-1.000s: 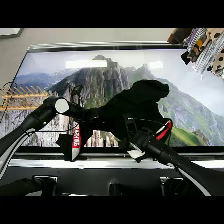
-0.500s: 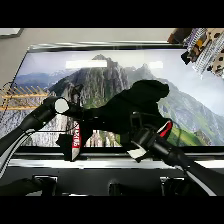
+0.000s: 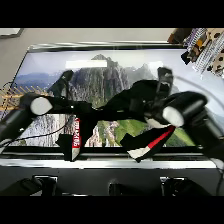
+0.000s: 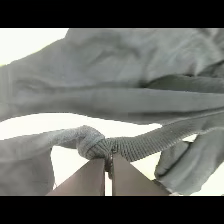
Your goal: Fold the clothes and pants, and hang the long-sleeved shirts on hangers.
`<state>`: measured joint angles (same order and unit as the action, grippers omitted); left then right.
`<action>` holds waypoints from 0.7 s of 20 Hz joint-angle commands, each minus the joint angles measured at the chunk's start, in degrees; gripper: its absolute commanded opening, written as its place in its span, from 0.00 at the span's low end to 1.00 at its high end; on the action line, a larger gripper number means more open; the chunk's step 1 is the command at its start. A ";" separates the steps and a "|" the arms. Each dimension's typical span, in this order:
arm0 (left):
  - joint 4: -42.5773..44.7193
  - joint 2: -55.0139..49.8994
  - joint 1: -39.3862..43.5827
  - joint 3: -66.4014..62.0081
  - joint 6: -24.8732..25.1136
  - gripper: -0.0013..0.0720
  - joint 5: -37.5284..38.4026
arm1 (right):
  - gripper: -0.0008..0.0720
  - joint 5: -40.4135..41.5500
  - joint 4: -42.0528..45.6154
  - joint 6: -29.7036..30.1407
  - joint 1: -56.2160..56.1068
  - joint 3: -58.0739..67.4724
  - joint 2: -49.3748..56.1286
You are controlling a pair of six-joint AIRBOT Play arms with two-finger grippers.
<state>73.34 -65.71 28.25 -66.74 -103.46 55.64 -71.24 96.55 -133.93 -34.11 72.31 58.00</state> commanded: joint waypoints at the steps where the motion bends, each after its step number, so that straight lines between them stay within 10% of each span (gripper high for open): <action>1: 1.75 6.95 0.07 -1.22 -1.38 0.05 4.90 | 0.07 -9.92 -8.81 4.31 1.40 11.61 -0.35; 7: 4.72 21.51 0.07 -1.22 -11.37 0.05 16.50 | 0.07 -15.41 -16.28 -3.15 -12.50 15.34 -6.69; 14: 4.94 30.14 0.07 -1.20 -15.12 0.05 27.43 | 0.07 -20.52 -3.67 -15.08 -26.03 15.41 -8.22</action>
<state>77.93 -38.04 28.27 -67.90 -116.75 78.87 -87.57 86.30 -145.08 -57.12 87.53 50.30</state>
